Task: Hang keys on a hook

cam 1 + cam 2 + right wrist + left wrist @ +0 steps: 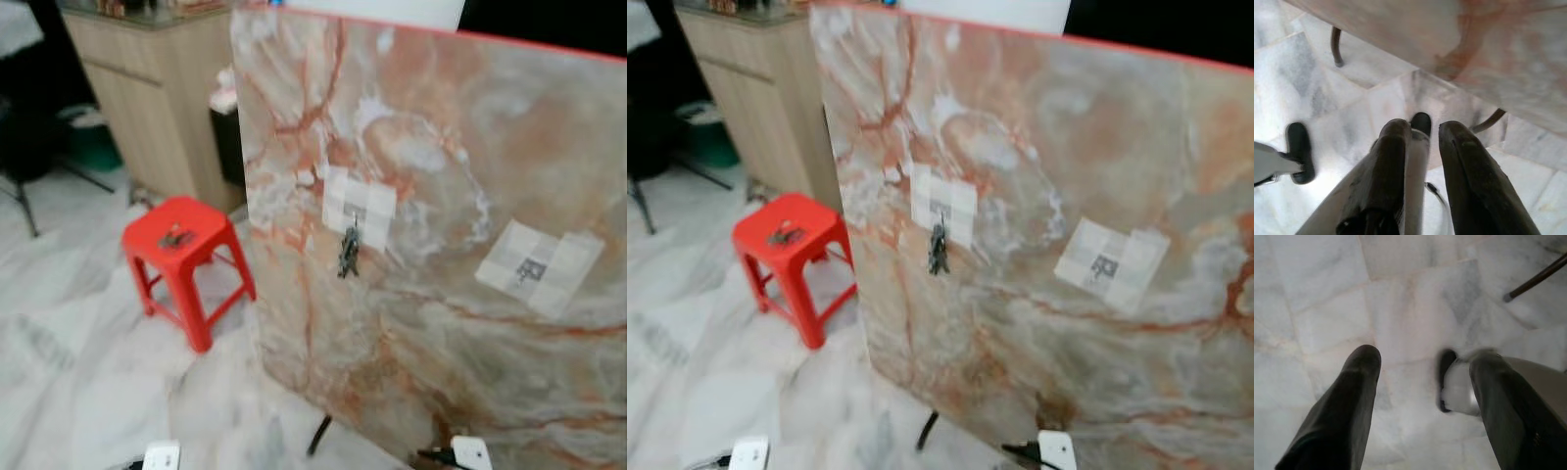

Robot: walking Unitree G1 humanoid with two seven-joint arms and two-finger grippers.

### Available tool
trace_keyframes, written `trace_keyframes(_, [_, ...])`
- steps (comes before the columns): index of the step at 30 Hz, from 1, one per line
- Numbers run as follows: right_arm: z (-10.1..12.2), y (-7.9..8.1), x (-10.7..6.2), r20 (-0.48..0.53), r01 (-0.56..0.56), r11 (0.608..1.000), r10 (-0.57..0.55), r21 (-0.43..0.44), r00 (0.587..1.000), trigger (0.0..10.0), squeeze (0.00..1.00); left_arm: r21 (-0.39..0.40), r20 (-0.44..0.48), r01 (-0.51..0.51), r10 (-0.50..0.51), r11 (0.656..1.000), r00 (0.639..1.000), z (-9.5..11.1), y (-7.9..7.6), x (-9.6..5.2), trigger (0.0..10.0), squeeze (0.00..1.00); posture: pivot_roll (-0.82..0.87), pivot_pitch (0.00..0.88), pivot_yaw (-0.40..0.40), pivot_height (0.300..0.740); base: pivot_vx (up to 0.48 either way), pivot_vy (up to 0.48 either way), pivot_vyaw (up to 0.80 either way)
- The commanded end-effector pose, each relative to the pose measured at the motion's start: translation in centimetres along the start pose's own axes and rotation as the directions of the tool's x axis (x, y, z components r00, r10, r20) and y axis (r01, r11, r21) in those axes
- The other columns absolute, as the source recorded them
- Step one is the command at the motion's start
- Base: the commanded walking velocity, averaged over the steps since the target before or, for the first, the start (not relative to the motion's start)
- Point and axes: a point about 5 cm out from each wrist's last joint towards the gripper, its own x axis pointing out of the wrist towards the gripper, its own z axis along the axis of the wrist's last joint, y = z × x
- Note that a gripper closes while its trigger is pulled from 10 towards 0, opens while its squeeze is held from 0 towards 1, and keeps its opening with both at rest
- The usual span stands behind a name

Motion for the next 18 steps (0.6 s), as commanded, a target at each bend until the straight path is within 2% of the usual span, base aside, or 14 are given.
trace_keyframes(1, [0.68,0.85,0.14,0.021,-0.019,1.000,0.018,0.012,1.000,10.0,0.00,0.007,-0.016,-0.011,0.011,1.000,1.000,-0.35,0.77,-0.12,10.0,0.00,-0.02,0.000,-0.009,0.740,0.000,0.465,0.00])
trace_keyframes(13, [0.71,1.31,0.18,0.026,-0.024,0.999,0.023,0.035,0.999,10.0,0.00,0.015,0.001,-0.014,0.014,1.000,1.000,0.01,1.32,-0.12,10.0,0.00,-0.03,0.000,0.010,0.740,0.000,0.464,0.00])
trace_keyframes(18, [0.75,1.12,0.17,0.030,-0.012,0.999,0.011,0.052,0.999,10.0,0.00,0.010,-0.008,-0.007,0.008,1.000,1.000,-0.41,1.01,-0.18,10.0,0.00,-0.03,0.000,0.007,0.740,0.000,0.465,0.00])
